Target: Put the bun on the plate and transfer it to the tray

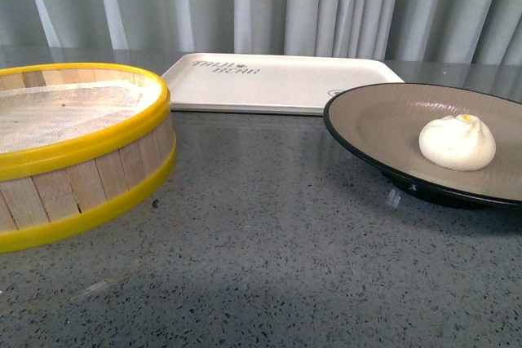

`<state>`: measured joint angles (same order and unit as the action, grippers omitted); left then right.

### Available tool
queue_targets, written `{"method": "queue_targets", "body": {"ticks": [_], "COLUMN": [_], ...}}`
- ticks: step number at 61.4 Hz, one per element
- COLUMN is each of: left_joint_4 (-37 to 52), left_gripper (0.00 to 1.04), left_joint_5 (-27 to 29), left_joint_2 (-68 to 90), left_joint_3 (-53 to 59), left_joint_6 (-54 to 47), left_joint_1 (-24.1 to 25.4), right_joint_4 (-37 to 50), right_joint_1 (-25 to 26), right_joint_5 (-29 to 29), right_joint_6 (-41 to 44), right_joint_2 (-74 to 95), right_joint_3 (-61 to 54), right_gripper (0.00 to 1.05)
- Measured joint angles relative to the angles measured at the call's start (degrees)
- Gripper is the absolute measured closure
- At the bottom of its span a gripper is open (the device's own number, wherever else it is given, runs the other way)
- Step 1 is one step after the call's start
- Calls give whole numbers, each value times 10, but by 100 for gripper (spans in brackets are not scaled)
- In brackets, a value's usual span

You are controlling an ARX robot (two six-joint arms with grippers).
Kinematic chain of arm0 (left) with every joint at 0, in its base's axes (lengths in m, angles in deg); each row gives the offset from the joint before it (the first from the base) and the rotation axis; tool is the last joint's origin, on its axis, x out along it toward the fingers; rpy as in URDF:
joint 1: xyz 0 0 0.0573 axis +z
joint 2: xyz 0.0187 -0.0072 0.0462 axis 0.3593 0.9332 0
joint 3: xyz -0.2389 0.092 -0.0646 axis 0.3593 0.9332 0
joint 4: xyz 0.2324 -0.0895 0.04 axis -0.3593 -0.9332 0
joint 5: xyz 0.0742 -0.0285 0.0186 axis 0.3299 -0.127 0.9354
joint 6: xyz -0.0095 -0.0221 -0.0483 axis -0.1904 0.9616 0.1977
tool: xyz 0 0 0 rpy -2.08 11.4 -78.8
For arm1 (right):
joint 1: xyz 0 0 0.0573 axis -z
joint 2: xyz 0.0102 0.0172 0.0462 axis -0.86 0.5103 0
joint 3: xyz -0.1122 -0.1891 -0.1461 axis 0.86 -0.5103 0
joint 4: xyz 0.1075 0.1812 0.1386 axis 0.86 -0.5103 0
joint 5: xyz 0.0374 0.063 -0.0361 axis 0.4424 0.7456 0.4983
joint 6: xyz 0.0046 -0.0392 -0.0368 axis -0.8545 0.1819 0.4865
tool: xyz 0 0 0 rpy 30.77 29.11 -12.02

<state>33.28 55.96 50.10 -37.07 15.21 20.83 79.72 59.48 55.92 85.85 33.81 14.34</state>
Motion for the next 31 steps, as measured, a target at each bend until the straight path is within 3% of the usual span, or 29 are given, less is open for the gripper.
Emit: {"method": "queue_targets", "body": {"ticks": [3,31], "left_joint_4": [3,11], "left_gripper": [101,101], "left_joint_5": [0,0], "left_joint_2": [-9,-103], "left_joint_3": [12,110], "left_joint_6": [1,2], "left_joint_1": [0,1], "right_joint_4": [0,0], "right_joint_1": [0,0], "right_joint_5": [0,0], "right_joint_6": [0,0], "right_joint_2": [0,0], "right_joint_3": [0,0], "right_gripper": [8,8]}}
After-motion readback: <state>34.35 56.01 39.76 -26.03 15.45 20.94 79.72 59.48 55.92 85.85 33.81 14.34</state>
